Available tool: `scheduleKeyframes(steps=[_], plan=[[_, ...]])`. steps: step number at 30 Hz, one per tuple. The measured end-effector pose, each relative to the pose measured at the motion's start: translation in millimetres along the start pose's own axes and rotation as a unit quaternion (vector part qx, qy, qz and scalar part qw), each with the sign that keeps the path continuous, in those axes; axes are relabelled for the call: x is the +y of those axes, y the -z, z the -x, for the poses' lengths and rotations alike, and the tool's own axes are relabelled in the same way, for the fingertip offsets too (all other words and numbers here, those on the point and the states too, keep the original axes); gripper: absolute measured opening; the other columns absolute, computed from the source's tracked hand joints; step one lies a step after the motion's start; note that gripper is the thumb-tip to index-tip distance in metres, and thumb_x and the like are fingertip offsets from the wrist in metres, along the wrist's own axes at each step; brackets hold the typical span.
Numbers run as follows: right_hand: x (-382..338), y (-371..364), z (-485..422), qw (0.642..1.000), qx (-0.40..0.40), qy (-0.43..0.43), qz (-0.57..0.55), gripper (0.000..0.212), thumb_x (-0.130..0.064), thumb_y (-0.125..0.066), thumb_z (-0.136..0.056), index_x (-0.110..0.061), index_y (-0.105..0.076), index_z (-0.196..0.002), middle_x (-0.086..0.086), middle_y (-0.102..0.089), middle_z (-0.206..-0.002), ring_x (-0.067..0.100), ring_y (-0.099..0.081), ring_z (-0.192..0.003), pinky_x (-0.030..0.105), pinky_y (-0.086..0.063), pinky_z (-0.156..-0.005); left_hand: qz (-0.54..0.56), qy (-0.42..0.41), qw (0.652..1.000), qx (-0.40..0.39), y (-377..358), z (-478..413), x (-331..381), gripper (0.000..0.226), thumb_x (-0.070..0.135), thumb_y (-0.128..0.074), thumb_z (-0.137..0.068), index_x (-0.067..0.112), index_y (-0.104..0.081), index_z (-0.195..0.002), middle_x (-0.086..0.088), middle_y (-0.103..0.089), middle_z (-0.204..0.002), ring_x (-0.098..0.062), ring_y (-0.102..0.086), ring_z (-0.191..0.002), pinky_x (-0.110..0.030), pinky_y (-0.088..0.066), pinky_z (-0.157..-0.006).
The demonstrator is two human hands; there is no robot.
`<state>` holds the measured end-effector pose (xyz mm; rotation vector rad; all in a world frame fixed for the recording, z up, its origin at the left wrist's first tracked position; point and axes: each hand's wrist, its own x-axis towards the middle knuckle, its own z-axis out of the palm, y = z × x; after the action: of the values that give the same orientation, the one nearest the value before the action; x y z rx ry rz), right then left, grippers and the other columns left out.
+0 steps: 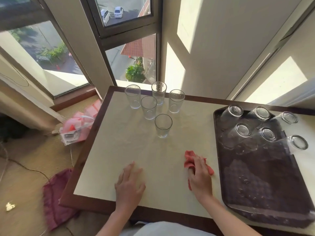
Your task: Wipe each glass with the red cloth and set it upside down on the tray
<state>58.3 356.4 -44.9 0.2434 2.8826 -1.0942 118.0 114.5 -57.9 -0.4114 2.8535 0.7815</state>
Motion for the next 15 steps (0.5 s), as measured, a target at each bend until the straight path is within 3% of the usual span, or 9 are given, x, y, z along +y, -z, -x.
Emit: scheduleKeyframes(steps=[1, 3, 5, 7, 9, 12, 15], plan=[[-5, 5, -4, 0.997, 0.002, -0.031, -0.074, 0.031, -0.016, -0.044, -0.094, -0.020, -0.063, -0.117, 0.001, -0.066, -0.127, 0.023, -0.068, -0.101, 0.038, -0.055, -0.085, 0.023, 0.004, 1.000, 0.019, 1, -5, 3, 0.048, 0.020, -0.077, -0.079, 0.028, -0.065, -0.124, 0.001, -0.045, -0.150, -0.028, -0.040, -0.137, -0.044, -0.038, -0.101], [-18, 19, -13, 0.972, 0.001, -0.107, -0.209, 0.029, -0.010, -0.048, -0.098, -0.032, -0.064, -0.108, -0.012, -0.070, -0.114, 0.009, -0.062, -0.061, 0.029, -0.052, -0.057, 0.101, 0.018, 0.994, 0.047, 8, -19, 15, 0.038, 0.009, -0.076, -0.079, 0.020, -0.070, -0.115, -0.003, -0.057, -0.130, -0.030, -0.050, -0.125, -0.033, -0.035, -0.100], [-24, 29, -24, 0.925, -0.004, -0.186, -0.330, 0.026, -0.013, -0.049, -0.101, -0.032, -0.066, -0.105, -0.010, -0.071, -0.105, 0.012, -0.057, -0.061, 0.030, -0.049, -0.057, 0.182, 0.040, 0.981, 0.044, 18, -42, 35, 0.036, 0.006, -0.072, -0.082, 0.019, -0.067, -0.115, 0.003, -0.058, -0.116, -0.025, -0.057, -0.114, -0.026, -0.038, -0.091], [-29, 39, -34, 0.870, -0.015, -0.223, -0.440, 0.024, -0.011, -0.046, -0.102, -0.020, -0.067, -0.111, 0.005, -0.065, -0.091, 0.019, -0.053, -0.057, 0.030, -0.045, -0.050, 0.227, 0.044, 0.972, 0.044, 26, -69, 58, 0.043, 0.007, -0.074, -0.080, 0.018, -0.063, -0.120, 0.007, -0.056, -0.114, -0.022, -0.061, -0.108, -0.026, -0.041, -0.084], [-37, 49, -41, 0.836, -0.023, -0.232, -0.497, 0.027, -0.009, -0.044, -0.102, -0.010, -0.065, -0.118, 0.013, -0.058, -0.085, 0.022, -0.049, -0.056, 0.026, -0.042, -0.046, 0.261, 0.037, 0.964, 0.034, 30, -96, 81, 0.061, 0.010, -0.081, -0.076, 0.015, -0.054, -0.130, 0.007, -0.054, -0.121, -0.019, -0.057, -0.110, -0.027, -0.042, -0.088], [-48, 63, -45, 0.789, -0.028, -0.240, -0.565, 0.026, -0.008, -0.043, -0.101, -0.006, -0.066, -0.114, 0.019, -0.058, -0.087, 0.023, -0.050, -0.059, 0.027, -0.043, -0.050, 0.284, 0.021, 0.959, 0.006, 31, -128, 108, 0.090, 0.024, -0.090, -0.068, 0.017, -0.039, -0.142, 0.012, -0.044, -0.132, -0.010, -0.044, -0.121, -0.027, -0.037, -0.103], [-54, 68, -44, 0.758, -0.039, -0.261, -0.596, 0.025, -0.009, -0.044, -0.101, -0.003, -0.066, -0.112, 0.020, -0.060, -0.085, 0.021, -0.056, -0.053, 0.023, -0.044, -0.046, 0.295, 0.012, 0.956, -0.010, 24, -148, 119, 0.104, 0.031, -0.094, -0.060, 0.017, -0.035, -0.145, 0.007, -0.045, -0.141, -0.012, -0.042, -0.131, -0.026, -0.033, -0.108]])
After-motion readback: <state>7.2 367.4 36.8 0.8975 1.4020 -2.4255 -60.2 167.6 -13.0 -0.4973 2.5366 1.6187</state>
